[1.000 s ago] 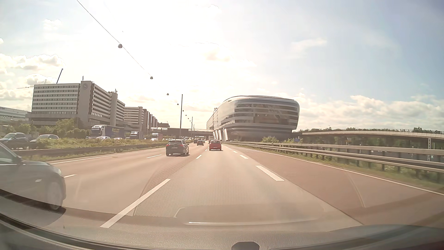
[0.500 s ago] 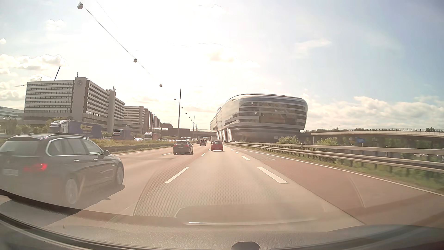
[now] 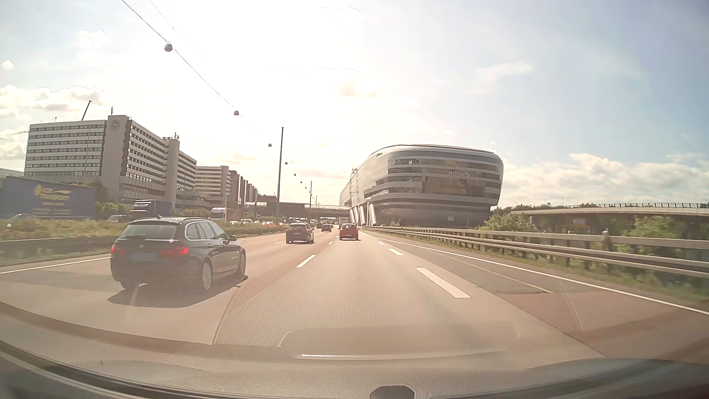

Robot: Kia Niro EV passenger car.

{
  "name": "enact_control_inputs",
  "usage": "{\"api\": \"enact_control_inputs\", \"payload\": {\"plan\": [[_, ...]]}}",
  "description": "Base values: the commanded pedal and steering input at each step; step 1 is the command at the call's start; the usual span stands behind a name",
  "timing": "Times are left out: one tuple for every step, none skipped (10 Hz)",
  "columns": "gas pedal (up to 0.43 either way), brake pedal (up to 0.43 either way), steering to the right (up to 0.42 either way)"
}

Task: Follow the waypoints while adhering to traffic rules and regulations

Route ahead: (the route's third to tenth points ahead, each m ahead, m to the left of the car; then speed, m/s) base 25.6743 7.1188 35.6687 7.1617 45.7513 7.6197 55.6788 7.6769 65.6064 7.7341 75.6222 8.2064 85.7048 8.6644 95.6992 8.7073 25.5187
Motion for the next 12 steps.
{"api": "enact_control_inputs", "payload": {"plan": [[0.157, 0.0, -0.004], [0.169, 0.0, -0.004], [0.169, 0.0, -0.004], [0.169, 0.0, -0.004], [0.169, 0.0, -0.004], [0.169, 0.0, -0.004], [0.169, 0.0, -0.004], [0.169, 0.0, -0.003], [0.169, 0.0, -0.003], [0.169, 0.0, -0.003], [0.169, 0.0, -0.003], [0.169, 0.0, -0.003]]}}
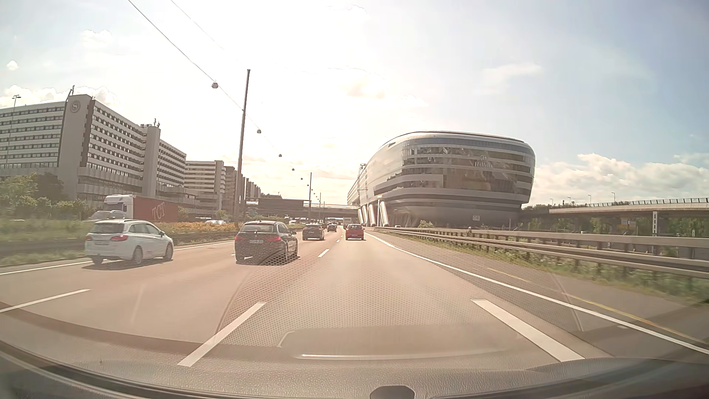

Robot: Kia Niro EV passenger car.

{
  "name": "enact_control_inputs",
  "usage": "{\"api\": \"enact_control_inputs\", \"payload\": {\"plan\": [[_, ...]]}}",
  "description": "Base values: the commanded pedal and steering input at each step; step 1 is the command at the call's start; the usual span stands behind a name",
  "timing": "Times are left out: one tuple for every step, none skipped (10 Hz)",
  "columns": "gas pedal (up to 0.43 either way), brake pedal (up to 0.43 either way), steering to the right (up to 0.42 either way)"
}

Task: Follow the waypoints while adhering to traffic rules and regulations

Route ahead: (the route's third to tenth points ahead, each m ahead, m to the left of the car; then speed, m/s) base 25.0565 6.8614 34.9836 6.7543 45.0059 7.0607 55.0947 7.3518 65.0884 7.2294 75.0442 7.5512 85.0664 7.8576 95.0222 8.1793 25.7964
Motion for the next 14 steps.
{"api": "enact_control_inputs", "payload": {"plan": [[0.169, 0.0, -0.003], [0.169, 0.0, -0.003], [0.169, 0.0, -0.003], [0.169, 0.0, -0.003], [0.169, 0.0, -0.002], [0.169, 0.0, -0.002], [0.169, 0.0, -0.002], [0.169, 0.0, -0.002], [0.169, 0.0, -0.002], [0.169, 0.0, -0.002], [0.169, 0.0, -0.002], [0.169, 0.0, -0.002], [0.169, 0.0, -0.002], [0.169, 0.0, -0.002]]}}
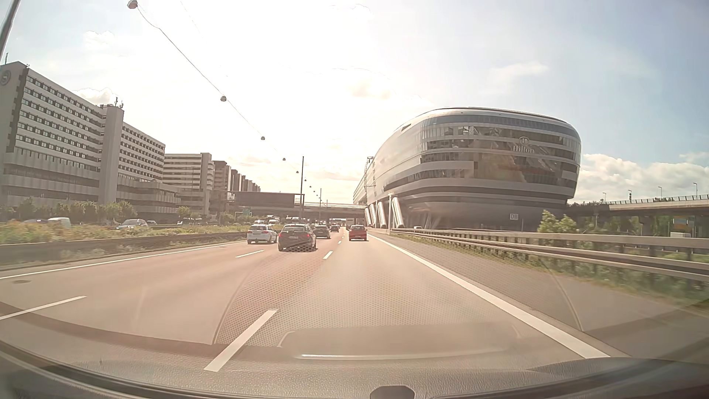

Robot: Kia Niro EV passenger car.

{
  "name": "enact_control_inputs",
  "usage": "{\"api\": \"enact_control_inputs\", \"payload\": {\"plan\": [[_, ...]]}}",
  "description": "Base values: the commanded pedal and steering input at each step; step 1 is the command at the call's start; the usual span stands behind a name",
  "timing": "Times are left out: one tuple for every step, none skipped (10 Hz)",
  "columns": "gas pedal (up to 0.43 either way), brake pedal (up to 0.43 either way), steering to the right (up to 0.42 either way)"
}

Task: Follow the waypoints while adhering to traffic rules and regulations

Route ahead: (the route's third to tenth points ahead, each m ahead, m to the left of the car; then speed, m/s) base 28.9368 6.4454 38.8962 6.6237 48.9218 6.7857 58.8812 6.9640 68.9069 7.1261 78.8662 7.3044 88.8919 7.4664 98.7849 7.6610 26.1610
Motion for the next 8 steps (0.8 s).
{"api": "enact_control_inputs", "payload": {"plan": [[0.169, 0.0, -0.002], [0.169, 0.0, -0.001], [0.169, 0.0, 0.0], [0.169, 0.0, 0.001], [0.169, 0.0, 0.003], [0.169, 0.0, 0.003], [0.169, 0.0, 0.002], [0.169, 0.0, 0.002]]}}
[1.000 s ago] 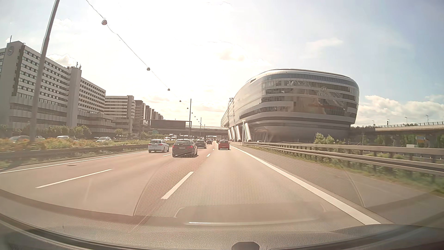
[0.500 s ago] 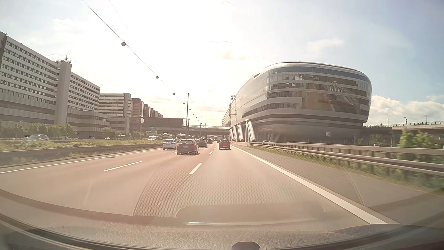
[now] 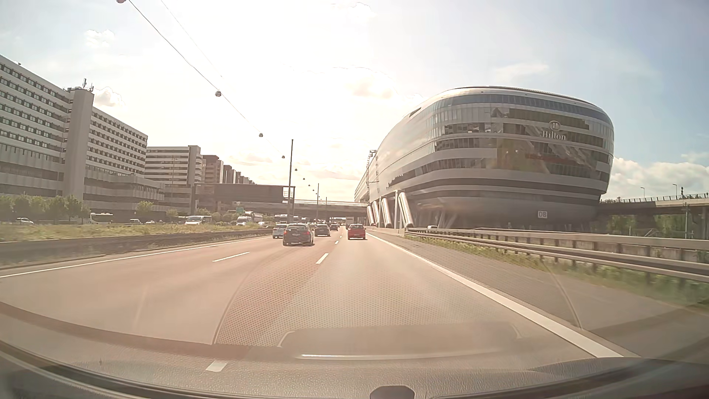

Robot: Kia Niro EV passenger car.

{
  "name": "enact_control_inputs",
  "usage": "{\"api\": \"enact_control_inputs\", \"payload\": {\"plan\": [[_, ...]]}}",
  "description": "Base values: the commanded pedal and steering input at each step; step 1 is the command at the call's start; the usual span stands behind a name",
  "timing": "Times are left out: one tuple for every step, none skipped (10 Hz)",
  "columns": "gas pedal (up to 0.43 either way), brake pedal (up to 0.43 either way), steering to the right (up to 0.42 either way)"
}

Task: Follow the waypoints while adhering to traffic rules and regulations

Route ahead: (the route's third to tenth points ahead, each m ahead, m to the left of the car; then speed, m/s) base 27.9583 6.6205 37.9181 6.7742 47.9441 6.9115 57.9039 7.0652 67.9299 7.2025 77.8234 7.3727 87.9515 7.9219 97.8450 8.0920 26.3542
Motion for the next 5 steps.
{"api": "enact_control_inputs", "payload": {"plan": [[0.169, 0.0, 0.002], [0.169, 0.0, 0.002], [0.169, 0.0, 0.001], [0.169, 0.0, 0.001], [0.169, 0.0, 0.001]]}}
